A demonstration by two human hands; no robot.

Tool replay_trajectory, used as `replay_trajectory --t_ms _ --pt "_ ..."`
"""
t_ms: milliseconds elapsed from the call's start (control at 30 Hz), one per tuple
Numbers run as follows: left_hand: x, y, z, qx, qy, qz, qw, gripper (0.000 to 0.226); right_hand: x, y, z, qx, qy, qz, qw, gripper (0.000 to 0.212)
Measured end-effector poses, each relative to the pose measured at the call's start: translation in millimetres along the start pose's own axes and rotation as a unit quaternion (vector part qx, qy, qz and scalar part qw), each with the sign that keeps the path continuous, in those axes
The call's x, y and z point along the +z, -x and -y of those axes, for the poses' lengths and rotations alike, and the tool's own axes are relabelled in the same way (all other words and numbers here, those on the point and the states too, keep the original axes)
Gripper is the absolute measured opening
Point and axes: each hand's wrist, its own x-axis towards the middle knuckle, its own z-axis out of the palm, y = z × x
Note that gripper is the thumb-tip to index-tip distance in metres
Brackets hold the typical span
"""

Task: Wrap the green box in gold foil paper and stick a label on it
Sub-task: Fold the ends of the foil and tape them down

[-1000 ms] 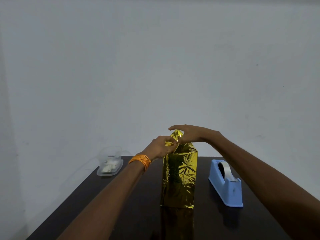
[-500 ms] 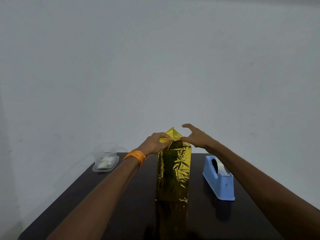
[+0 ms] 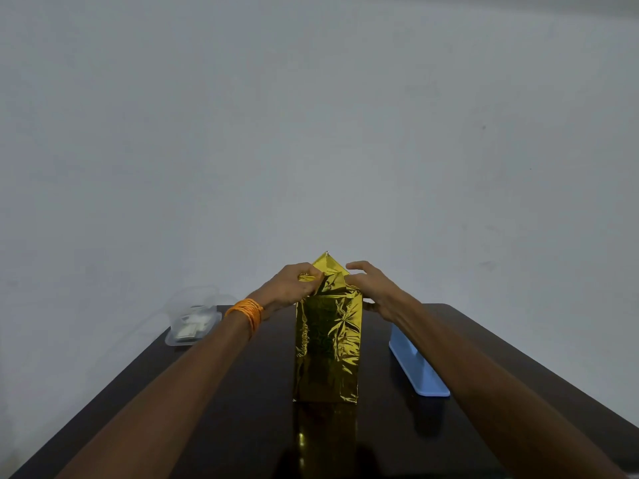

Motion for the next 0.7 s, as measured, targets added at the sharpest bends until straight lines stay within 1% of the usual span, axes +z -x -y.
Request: replay_trajectory --t_ms 67,200,300,333,433,500,600,700 --pt "-1 3 0 -0.013 0.030 0.008 0.999 0.019 1 -2 -5 -0.001 0.001 -0.006 1.000 0.040" --pt "-2 -2 4 -0.051 0.147 -0.039 0.987 0.029 1 -5 -7 -0.008 0.016 -0.007 1.000 0.037" --pt "3 -10 6 -0.099 0.173 -0.038 0.979 0.054 0 -4 -8 -0.009 0.015 -0.012 1.000 0.036" --pt "6 -12 6 -0.117 0.188 -0.041 0.974 0.058 0 -4 -8 -0.008 0.014 -0.012 1.000 0.035" --pt "11 -15 2 -0.150 0.223 -0.055 0.962 0.052 -2 -5 -11 -0.005 0.004 -0.016 1.000 0.034" --pt "12 -16 4 -0.150 0.216 -0.064 0.963 0.046 -1 -5 -12 -0.004 -0.002 -0.020 1.000 0.032" --pt "11 -15 6 -0.148 0.212 -0.066 0.964 0.047 0 -8 -13 -0.006 0.000 -0.021 1.000 0.035" --pt "10 -16 6 -0.144 0.210 -0.072 0.964 0.047 1 -9 -14 -0.003 0.000 -0.022 1.000 0.033"
